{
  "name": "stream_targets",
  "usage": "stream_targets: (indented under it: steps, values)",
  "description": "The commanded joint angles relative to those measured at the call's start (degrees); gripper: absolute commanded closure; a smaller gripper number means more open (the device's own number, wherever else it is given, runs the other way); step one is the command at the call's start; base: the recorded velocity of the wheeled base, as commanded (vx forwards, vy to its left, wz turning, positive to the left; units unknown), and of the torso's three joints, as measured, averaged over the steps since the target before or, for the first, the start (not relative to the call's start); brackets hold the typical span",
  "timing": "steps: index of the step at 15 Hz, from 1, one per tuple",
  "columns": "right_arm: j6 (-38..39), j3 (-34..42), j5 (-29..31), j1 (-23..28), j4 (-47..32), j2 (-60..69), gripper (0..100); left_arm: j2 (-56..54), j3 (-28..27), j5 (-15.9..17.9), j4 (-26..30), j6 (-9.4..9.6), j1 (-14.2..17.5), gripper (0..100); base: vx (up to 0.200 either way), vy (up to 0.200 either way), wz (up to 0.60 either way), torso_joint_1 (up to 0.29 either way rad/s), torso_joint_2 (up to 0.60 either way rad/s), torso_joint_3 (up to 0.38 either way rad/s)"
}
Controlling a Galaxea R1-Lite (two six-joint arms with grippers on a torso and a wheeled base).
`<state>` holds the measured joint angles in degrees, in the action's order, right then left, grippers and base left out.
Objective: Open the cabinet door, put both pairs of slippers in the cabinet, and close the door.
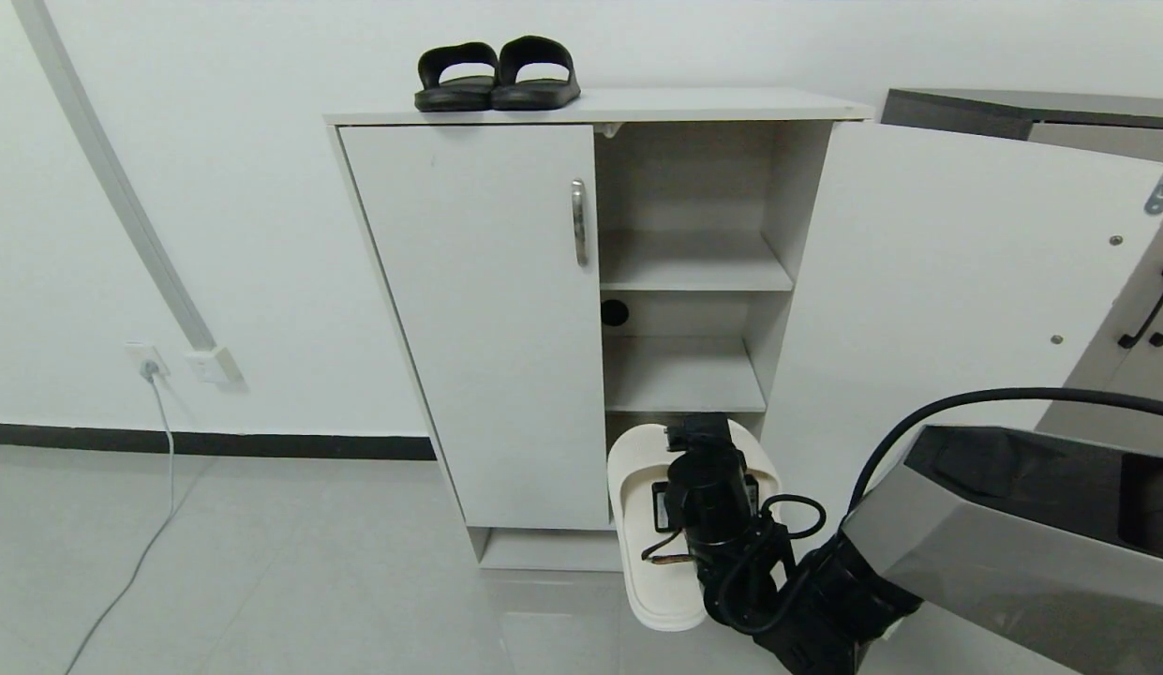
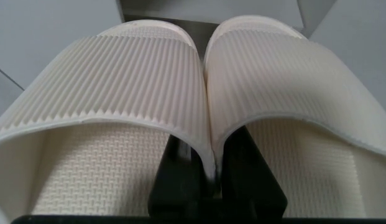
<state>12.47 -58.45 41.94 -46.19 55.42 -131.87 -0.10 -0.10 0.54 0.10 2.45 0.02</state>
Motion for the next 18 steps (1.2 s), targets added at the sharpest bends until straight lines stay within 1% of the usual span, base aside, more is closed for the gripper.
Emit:
stream_targets:
  steps: [1, 4, 12, 15, 17, 18]
  values:
    - [0.0, 0.1, 0.1, 0.0, 0.0, -0.1, 100, 0.1, 0.0, 0.0, 0.1, 0.01, 0.1, 100, 0.0, 0.0, 0.0, 0.0, 0.0, 0.0]
    - [0.0, 0.0, 0.1, 0.0, 0.1, -0.9, 100, 0.1, 0.0, 0.0, 0.1, 0.01, 0.1, 100, 0.0, 0.0, 0.0, 0.003, 0.0, -0.091]
    - [0.0, -0.5, -0.1, 0.1, 0.8, -2.1, 100, 0.1, 0.0, 0.1, 0.1, 0.01, 0.1, 100, 0.0, 0.0, 0.0, 0.004, 0.0, -0.192]
    - [-1.2, -0.9, 0.0, 0.8, 3.6, -3.9, 100, 0.1, 0.0, 0.1, 0.0, 0.01, 0.0, 100, 0.0, 0.0, 0.0, 0.002, 0.0, -0.196]
    - [-3.8, -1.7, 0.1, 1.9, 8.8, -6.1, 100, 0.1, 0.0, -0.1, 0.0, 0.01, 0.0, 100, 0.0, 0.0, 0.0, 0.005, 0.0, -0.088]
    - [-5.9, -1.9, 0.0, 2.4, 12.2, -7.4, 100, 0.1, 0.0, 0.0, 0.0, -0.34, 0.0, 100, 0.0, 0.0, 0.0, 0.0, 0.0, 0.0]
